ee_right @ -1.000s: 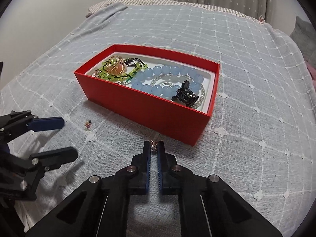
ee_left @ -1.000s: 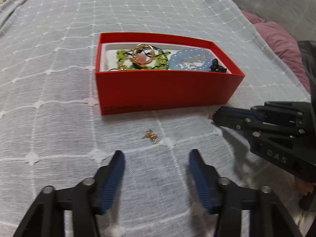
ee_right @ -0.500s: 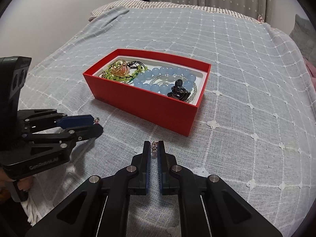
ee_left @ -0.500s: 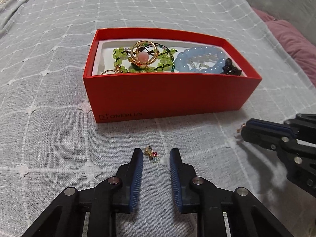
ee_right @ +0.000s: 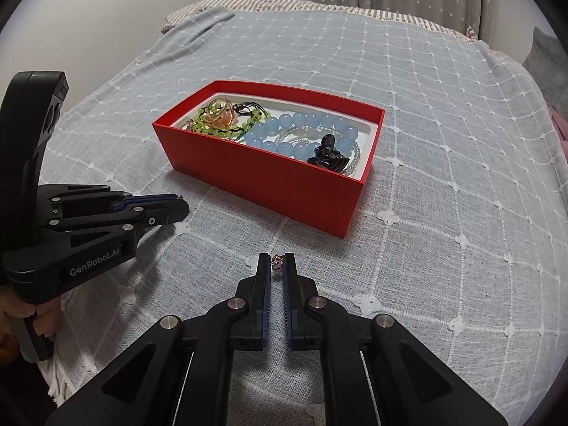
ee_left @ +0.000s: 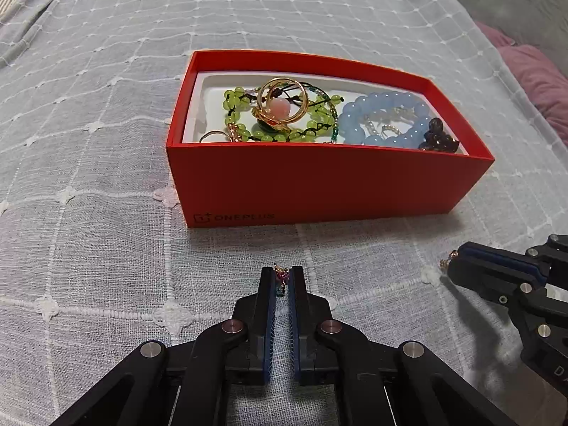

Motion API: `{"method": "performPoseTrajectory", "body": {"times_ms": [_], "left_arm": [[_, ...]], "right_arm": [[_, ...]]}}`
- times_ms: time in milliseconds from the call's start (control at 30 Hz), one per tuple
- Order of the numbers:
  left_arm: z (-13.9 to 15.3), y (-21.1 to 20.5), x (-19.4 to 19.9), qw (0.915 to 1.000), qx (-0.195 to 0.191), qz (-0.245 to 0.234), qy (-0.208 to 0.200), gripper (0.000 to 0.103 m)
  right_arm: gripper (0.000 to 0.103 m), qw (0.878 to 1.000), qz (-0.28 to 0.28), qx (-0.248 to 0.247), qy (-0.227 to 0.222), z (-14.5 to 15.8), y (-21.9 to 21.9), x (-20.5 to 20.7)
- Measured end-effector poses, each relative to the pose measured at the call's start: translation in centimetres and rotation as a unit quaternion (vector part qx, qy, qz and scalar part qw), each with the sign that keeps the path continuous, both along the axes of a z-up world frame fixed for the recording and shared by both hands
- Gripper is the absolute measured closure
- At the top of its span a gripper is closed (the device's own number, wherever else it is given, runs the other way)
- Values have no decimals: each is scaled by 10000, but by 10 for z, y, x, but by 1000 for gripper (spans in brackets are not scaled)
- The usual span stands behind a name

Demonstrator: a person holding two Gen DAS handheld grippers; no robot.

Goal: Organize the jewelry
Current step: 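Carry both earrings over the red box and open both tools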

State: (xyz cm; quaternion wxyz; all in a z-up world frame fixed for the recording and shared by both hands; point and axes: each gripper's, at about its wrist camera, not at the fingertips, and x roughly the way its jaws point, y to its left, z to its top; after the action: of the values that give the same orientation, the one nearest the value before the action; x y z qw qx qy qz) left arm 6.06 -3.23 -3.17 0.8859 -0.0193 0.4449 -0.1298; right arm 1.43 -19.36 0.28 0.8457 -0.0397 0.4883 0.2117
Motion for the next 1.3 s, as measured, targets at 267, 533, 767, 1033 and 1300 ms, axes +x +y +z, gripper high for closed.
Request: {"method": "performPoseTrajectory", "body": {"times_ms": [267,533,767,1033,1300], "left_arm": [[8,4,-8,9999,-70,-109,-69,101],[26,6,-13,9991,-256,-182,-296,101],[43,6,-12,9979,-377,-178,-501,101],[59,5,2,9954,-616,-43,-734,101],[54,-2,24,9951,-671,37,-724,101]], "right_arm": [[97,9999,-24,81,-87,10,-2,-1],[97,9993,-86,288,-203,27,-5,2],[97,9983,-124,462,-339,45,-1,8],[97,9966,-298,627,-443,56,-2,21],[97,9941,-556,780,-517,55,-10,45]]}}
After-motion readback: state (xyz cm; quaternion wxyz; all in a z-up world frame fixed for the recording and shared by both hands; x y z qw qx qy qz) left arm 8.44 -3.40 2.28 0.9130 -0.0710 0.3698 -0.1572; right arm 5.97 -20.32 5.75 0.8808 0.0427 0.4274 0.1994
